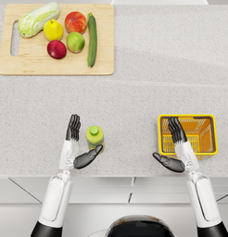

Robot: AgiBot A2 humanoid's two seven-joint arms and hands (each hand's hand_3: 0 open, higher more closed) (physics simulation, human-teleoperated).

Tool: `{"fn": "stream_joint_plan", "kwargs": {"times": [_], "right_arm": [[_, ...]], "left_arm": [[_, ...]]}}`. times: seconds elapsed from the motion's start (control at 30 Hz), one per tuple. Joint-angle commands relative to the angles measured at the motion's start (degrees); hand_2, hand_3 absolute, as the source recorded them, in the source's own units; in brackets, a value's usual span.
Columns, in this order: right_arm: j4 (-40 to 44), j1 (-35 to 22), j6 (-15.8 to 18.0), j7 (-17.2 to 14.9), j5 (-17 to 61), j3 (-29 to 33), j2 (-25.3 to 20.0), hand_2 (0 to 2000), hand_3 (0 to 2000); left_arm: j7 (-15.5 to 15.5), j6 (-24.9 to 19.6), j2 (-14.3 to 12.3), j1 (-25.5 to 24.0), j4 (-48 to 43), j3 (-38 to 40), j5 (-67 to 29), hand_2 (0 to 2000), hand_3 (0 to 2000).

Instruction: Pick up the green tea and place it into the yellow basket

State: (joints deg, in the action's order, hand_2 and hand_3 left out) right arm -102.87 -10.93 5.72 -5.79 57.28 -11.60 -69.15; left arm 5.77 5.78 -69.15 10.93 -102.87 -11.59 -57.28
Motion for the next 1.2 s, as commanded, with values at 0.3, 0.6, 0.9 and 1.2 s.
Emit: {"fn": "stream_joint_plan", "kwargs": {"times": [0.3, 0.6, 0.9, 1.2], "right_arm": [[0.0, 0.0, 0.0, 0.0, 0.0, 0.0, 0.0, 0, 0], [-2.71, -0.44, -4.21, 4.26, 0.0, 0.92, -0.99, 0, 0], [-2.88, 2.42, -5.64, 5.71, 19.69, 4.77, -1.13, 0, 0], [-6.4, 2.36, -5.71, 5.78, 24.11, 5.95, -2.34, 0, 0]], "left_arm": [[0.0, 0.0, 0.0, 0.0, 0.0, 0.0, 0.0, 0, 0], [-4.24, -4.25, -1.21, 0.89, -0.24, 0.57, 0.0, 0, 0], [-5.69, -5.7, -3.75, 2.93, 9.08, -2.19, -20.4, 0, 0], [-5.76, -5.78, -6.9, 7.16, 32.38, -3.49, -26.59, 0, 0]]}}
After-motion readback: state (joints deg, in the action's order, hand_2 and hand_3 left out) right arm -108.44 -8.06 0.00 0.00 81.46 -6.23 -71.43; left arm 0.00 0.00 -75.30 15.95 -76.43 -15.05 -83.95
